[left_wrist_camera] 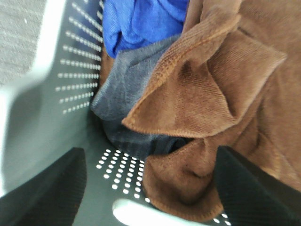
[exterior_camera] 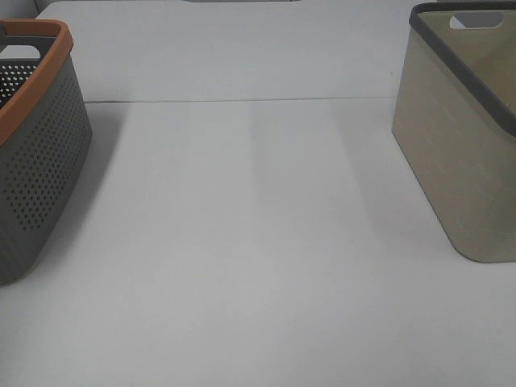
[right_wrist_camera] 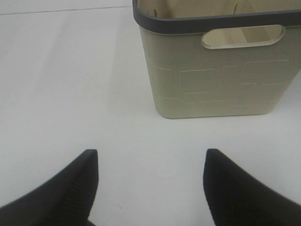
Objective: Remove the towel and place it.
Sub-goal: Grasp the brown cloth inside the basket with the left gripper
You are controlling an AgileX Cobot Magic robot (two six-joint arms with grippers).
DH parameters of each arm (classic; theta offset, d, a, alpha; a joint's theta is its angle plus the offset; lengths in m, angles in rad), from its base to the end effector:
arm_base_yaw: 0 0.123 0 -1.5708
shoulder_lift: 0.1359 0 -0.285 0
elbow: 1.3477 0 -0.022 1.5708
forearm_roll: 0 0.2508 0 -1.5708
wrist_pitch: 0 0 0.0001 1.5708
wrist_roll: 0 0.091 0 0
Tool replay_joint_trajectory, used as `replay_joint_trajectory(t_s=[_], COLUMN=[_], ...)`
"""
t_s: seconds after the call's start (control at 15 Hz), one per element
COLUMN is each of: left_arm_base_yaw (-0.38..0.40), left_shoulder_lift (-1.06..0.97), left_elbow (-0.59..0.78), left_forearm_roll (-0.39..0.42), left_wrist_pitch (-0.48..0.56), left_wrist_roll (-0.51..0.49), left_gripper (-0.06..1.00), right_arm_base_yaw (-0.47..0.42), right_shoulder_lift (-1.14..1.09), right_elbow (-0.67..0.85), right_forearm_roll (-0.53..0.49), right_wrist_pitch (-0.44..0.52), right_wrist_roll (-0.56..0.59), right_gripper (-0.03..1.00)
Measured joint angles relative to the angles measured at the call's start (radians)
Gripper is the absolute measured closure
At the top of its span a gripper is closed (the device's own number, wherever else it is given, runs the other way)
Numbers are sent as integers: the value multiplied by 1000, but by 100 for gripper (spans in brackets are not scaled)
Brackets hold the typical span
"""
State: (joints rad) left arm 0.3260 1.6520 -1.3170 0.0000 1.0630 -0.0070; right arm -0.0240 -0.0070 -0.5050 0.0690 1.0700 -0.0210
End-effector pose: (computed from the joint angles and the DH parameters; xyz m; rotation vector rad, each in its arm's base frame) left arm 0.3157 0.1067 0.2732 -0.4780 2.8444 0.0599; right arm -0.0069 0.0057 0.2780 -0.0010 2.0401 0.0543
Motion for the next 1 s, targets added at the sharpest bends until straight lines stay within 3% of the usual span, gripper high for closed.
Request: replay_joint_trajectory(t_s=[0.2, 0.33, 0.53, 0.6, 0.67, 0.8, 1.0], left_arm_base_yaw=[0, 0, 0, 0, 0, 0, 0], left_shoulder_lift=[72, 79, 79, 79, 79, 79, 73], left_elbow=[0, 0, 0, 0, 0, 0, 0], left_forearm_roll=[-14, -37, -48, -48, -48, -66, -113], left_wrist_pitch=[-39, -61, -76, -76, -76, -78, -91], left_wrist_roll=[0, 0, 0, 7, 7, 15, 22], left_gripper=[23, 31, 61, 83, 83, 94, 94], right_arm_base_yaw=[0, 0, 0, 0, 0, 0, 0], right_shoulder_lift=[0, 0, 0, 0, 0, 0, 0], right_elbow=[0, 0, 0, 0, 0, 0, 0], right_forearm_roll=[0, 0, 0, 0, 0, 0, 0], right_wrist_pitch=[0, 0, 0, 0, 0, 0, 0], right_wrist_roll=[0, 0, 0, 0, 0, 0, 0], right_gripper=[35, 35, 35, 35, 35, 35, 35])
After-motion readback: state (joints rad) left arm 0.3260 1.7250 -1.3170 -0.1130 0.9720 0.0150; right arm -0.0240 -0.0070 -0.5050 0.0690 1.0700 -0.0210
